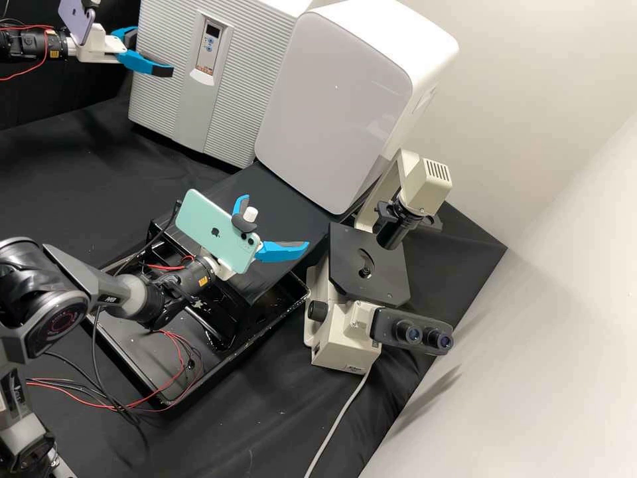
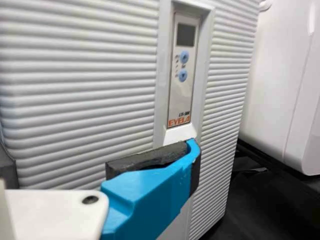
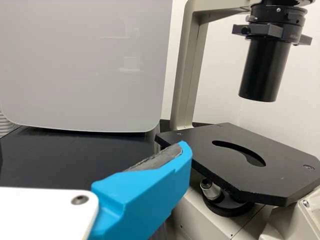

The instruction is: Open the incubator door

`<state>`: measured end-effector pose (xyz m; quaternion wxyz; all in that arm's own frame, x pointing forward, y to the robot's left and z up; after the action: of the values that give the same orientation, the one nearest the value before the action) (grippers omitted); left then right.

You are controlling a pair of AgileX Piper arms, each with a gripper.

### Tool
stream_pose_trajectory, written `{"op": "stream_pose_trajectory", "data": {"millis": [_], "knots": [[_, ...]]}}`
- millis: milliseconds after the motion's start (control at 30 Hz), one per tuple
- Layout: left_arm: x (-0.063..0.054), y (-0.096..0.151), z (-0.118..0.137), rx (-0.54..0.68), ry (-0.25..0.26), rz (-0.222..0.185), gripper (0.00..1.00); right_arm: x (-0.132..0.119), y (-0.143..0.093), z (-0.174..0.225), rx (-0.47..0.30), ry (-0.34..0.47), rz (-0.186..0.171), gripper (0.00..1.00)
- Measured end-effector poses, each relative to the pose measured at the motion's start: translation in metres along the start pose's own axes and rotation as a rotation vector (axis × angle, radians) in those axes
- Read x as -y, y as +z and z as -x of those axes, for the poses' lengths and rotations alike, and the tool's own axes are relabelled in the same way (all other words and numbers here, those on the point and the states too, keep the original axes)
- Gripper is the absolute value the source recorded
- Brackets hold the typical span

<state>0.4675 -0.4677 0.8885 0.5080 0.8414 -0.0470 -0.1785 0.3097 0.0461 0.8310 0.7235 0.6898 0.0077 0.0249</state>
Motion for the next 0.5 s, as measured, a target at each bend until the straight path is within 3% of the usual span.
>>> {"op": "stream_pose_trajectory", "data": {"millis": [500], "knots": [[-0.0008, 0.0033, 0.0034, 0.004, 0.02, 0.03, 0.0, 0.0, 0.0, 0.0, 0.0, 0.0, 0.0, 1.0]]}}
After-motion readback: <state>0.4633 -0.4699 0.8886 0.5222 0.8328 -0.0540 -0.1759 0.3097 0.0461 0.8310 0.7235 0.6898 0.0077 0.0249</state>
